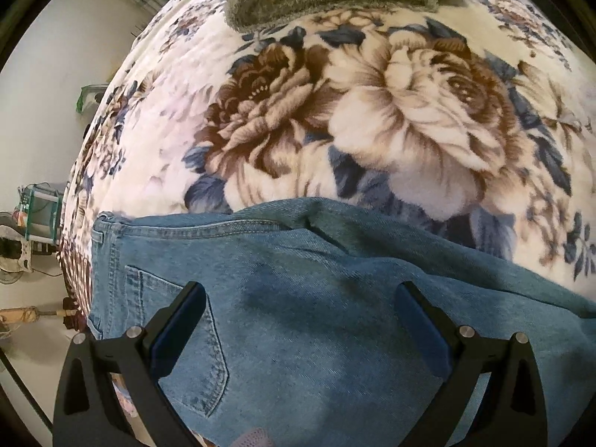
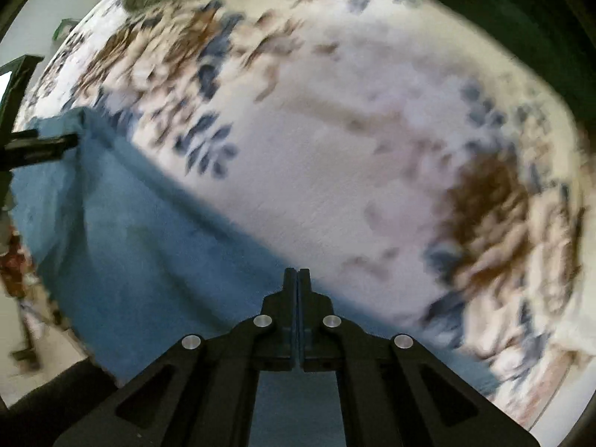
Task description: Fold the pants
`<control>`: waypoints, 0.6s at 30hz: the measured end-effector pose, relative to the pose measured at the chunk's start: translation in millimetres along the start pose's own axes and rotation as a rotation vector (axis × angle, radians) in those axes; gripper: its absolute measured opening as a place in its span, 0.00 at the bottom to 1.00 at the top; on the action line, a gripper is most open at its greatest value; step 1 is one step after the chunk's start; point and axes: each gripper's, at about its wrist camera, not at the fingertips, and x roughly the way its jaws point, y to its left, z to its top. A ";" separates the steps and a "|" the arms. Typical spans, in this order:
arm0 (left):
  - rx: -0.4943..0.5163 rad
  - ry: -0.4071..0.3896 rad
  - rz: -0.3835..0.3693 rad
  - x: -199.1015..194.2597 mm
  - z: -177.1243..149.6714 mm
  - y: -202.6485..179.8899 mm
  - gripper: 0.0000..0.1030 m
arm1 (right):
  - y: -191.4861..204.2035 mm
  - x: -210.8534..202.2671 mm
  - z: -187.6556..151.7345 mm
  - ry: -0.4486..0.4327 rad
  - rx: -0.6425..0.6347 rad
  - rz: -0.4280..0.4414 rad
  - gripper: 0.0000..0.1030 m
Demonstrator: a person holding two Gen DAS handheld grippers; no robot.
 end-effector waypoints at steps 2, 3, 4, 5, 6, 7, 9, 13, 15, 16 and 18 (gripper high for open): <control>0.000 0.002 -0.010 -3.2 -1.2 -2.5 1.00 | -17.4 2.8 -3.8 0.054 0.075 0.080 0.00; 0.002 -0.001 -0.015 -6.5 -2.4 -4.9 1.00 | -20.7 4.4 -5.3 0.067 0.119 0.101 0.00; 0.005 -0.006 -0.025 -11.2 -4.4 -8.2 1.00 | -26.6 2.5 -19.4 0.072 0.197 0.122 0.02; 0.009 -0.009 -0.037 -15.6 -6.8 -11.5 1.00 | -39.4 -2.2 -23.5 0.072 0.289 0.147 0.09; 0.016 -0.011 -0.053 -21.1 -10.3 -16.0 1.00 | -53.8 -5.7 -37.9 0.068 0.393 0.176 0.27; 0.027 -0.011 -0.072 -26.8 -14.5 -21.9 1.00 | -69.0 -11.2 -60.0 0.049 0.514 0.190 0.37; 0.058 -0.010 -0.112 -38.4 -26.6 -38.7 1.00 | -87.6 -16.2 -105.4 0.009 0.697 0.190 0.48; 0.141 0.007 -0.165 -47.3 -52.4 -77.0 1.00 | -107.2 -28.6 -214.4 -0.026 1.045 0.166 0.48; 0.183 0.025 -0.194 -44.0 -66.0 -100.1 1.00 | -107.2 -21.7 -262.1 -0.048 1.189 0.201 0.48; 0.192 0.036 -0.205 -41.0 -69.3 -106.8 1.00 | -108.6 -16.3 -283.2 -0.052 1.250 0.235 0.48; 0.195 0.078 -0.245 -25.4 -76.4 -122.2 1.00 | -105.2 4.6 -310.7 -0.085 1.342 0.318 0.48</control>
